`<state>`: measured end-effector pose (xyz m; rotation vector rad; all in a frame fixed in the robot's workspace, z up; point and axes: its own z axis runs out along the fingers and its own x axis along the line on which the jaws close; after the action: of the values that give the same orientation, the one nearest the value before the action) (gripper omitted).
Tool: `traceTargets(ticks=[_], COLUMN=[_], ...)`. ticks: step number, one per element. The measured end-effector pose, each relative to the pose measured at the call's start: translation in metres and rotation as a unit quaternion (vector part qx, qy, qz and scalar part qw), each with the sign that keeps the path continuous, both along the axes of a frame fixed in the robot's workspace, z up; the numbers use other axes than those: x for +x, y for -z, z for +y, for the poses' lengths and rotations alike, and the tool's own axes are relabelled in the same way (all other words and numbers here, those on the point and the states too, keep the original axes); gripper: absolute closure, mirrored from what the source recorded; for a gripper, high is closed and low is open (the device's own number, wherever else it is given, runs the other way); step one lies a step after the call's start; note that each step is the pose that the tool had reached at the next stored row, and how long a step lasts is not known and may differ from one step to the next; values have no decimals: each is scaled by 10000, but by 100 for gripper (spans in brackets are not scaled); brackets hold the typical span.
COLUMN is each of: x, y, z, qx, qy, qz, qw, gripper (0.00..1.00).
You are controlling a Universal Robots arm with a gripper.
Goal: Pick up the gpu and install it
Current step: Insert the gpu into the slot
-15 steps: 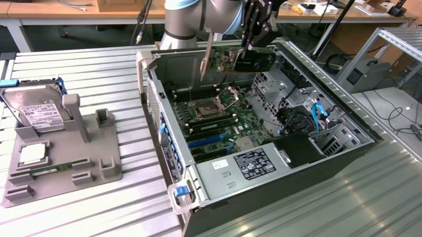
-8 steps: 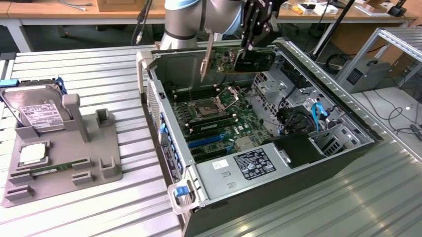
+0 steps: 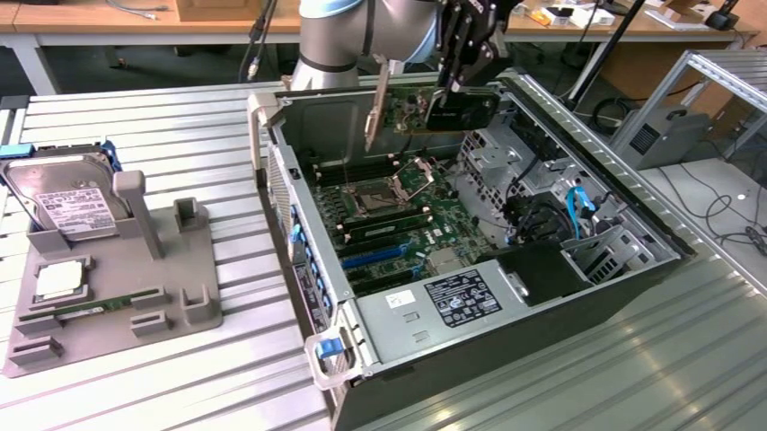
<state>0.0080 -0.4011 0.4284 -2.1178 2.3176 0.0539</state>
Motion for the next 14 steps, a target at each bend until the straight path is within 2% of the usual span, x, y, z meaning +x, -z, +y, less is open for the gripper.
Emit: traceTargets(ticks=[5,14], x=[0,0], y=[5,17], z=[0,0], qx=[0,0], qy=[-204,-226], qz=[0,0], qw=[9998,9997], gripper=[73,73])
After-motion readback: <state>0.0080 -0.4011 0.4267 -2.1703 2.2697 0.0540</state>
